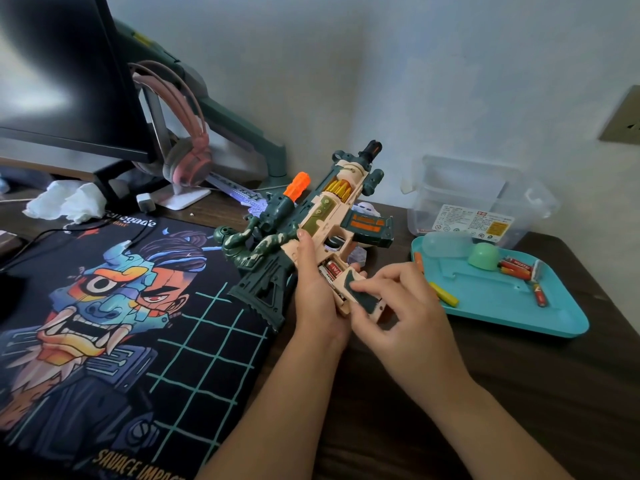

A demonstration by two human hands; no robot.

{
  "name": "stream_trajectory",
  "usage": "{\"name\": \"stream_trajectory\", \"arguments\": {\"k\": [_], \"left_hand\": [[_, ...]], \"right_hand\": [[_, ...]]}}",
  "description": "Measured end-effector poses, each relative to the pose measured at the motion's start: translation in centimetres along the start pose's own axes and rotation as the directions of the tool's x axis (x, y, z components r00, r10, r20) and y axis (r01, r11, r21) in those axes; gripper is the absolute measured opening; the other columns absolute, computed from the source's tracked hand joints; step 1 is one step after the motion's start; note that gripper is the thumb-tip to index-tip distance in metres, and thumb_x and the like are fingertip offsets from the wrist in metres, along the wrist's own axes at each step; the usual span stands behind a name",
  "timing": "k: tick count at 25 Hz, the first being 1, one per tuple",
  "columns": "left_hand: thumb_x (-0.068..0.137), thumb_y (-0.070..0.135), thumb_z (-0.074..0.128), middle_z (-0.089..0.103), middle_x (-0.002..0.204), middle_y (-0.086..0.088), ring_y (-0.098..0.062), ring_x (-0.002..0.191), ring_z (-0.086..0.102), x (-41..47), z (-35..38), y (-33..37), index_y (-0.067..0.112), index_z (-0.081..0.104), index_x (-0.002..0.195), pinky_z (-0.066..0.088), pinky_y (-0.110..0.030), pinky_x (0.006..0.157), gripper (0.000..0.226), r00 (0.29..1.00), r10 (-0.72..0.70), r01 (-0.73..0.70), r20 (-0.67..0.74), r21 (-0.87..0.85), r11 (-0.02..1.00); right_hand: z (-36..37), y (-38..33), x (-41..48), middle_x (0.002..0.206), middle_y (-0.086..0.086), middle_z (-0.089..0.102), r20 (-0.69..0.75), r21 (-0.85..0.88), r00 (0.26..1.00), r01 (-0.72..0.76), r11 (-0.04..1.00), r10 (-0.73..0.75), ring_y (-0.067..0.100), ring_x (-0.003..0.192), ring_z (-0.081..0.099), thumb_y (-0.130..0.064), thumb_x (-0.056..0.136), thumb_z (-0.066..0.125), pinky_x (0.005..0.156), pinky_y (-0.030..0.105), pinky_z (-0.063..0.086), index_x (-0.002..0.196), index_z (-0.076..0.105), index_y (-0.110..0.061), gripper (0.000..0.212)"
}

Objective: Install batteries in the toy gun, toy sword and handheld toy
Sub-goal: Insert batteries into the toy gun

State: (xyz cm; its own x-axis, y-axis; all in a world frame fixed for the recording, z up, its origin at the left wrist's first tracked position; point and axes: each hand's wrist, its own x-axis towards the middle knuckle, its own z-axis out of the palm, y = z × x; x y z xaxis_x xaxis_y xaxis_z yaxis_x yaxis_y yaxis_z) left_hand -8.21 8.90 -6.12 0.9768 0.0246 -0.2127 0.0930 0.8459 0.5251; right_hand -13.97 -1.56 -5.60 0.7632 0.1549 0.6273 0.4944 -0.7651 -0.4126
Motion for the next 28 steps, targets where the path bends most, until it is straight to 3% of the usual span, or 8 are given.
{"name": "stream_trajectory", "arguments": {"k": [5, 12, 16, 20, 23, 25, 28], "left_hand": [[0.086, 0.066, 0.054, 0.062, 0.069, -0.005, -0.014, 0.055, 0.057, -0.3, 0.2, 0.2, 0.011, 0.066, 0.113, 0.051, -0.026, 0.053, 0.062, 0.998, -0.042, 0.043, -0.046, 0.024, 0.999], [0.089, 0.063, 0.052, 0.064, 0.070, -0.005, -0.013, 0.052, 0.058, -0.4, 0.2, 0.3, 0.011, 0.067, 0.108, 0.052, -0.024, 0.051, 0.057, 0.998, -0.013, 0.015, -0.058, 0.034, 0.999], [0.090, 0.062, 0.053, 0.061, 0.067, -0.004, -0.014, 0.054, 0.057, -0.5, 0.3, 0.7, 0.010, 0.066, 0.104, 0.050, -0.025, 0.054, 0.055, 0.996, -0.034, 0.035, -0.077, 0.006, 0.999], [0.092, 0.060, 0.053, 0.063, 0.068, -0.005, -0.014, 0.055, 0.057, -0.5, 0.2, 0.9, 0.009, 0.066, 0.113, 0.051, -0.024, 0.050, 0.057, 0.997, -0.038, 0.038, -0.060, 0.012, 0.999], [0.092, 0.059, 0.052, 0.069, 0.082, -0.007, -0.017, 0.065, 0.063, -0.4, 0.1, 0.9, 0.010, 0.065, 0.123, 0.054, -0.027, 0.055, 0.059, 0.999, -0.041, 0.041, -0.016, 0.007, 0.999], [0.094, 0.055, 0.051, 0.074, 0.094, -0.008, -0.018, 0.074, 0.068, -0.5, 0.1, 0.9, 0.013, 0.068, 0.119, 0.056, -0.028, 0.060, 0.051, 0.999, -0.032, 0.033, 0.020, -0.024, 0.999], [0.094, 0.053, 0.053, 0.072, 0.085, -0.004, -0.013, 0.061, 0.061, -0.6, 0.1, 0.9, 0.017, 0.071, 0.107, 0.052, -0.025, 0.057, 0.042, 0.999, -0.019, 0.018, -0.034, -0.017, 1.000]], "right_hand": [[0.3, -0.5, -0.3, 0.098, -0.002, 0.055, -0.005, 0.002, 1.000, 0.030, 1.000, -0.030, -0.008, 0.091, 0.044, -0.016, 0.079, 0.073, 0.076, 0.001, 0.038, 0.104, 0.071, -0.013, 0.026], [0.9, -0.2, -0.6, 0.101, -0.002, 0.054, 0.010, 0.039, 1.000, 0.003, 0.999, -0.003, -0.004, 0.090, 0.047, -0.019, 0.080, 0.073, 0.075, 0.005, 0.042, 0.108, 0.071, -0.013, 0.029], [0.3, 0.0, -0.3, 0.109, -0.014, 0.041, 0.207, 0.065, 0.978, -0.037, 0.997, 0.023, -0.004, 0.101, 0.045, -0.032, 0.088, 0.062, 0.079, 0.009, 0.044, 0.127, 0.060, -0.027, 0.039], [-1.5, 0.8, 0.4, 0.110, -0.023, 0.030, 0.455, 0.019, 0.890, -0.051, 0.999, 0.037, -0.008, 0.111, 0.035, -0.044, 0.088, 0.059, 0.082, 0.008, 0.038, 0.137, 0.039, -0.050, 0.054], [-1.7, 0.8, 0.5, 0.130, -0.022, 0.029, 0.430, -0.021, 0.901, 0.068, 0.997, -0.053, -0.007, 0.116, 0.035, -0.040, 0.086, 0.064, 0.092, 0.008, 0.033, 0.140, 0.042, -0.040, 0.058], [-1.4, 0.7, 0.4, 0.146, -0.023, 0.029, 0.426, -0.016, 0.898, 0.130, 0.991, -0.110, -0.006, 0.127, 0.033, -0.035, 0.088, 0.063, 0.103, 0.014, 0.028, 0.142, 0.043, -0.032, 0.058], [-1.3, 0.7, 0.4, 0.149, -0.029, 0.024, 0.452, 0.006, 0.885, 0.125, 0.992, -0.114, -0.012, 0.137, 0.020, -0.033, 0.091, 0.060, 0.108, 0.012, 0.018, 0.144, 0.038, -0.035, 0.057]]}}
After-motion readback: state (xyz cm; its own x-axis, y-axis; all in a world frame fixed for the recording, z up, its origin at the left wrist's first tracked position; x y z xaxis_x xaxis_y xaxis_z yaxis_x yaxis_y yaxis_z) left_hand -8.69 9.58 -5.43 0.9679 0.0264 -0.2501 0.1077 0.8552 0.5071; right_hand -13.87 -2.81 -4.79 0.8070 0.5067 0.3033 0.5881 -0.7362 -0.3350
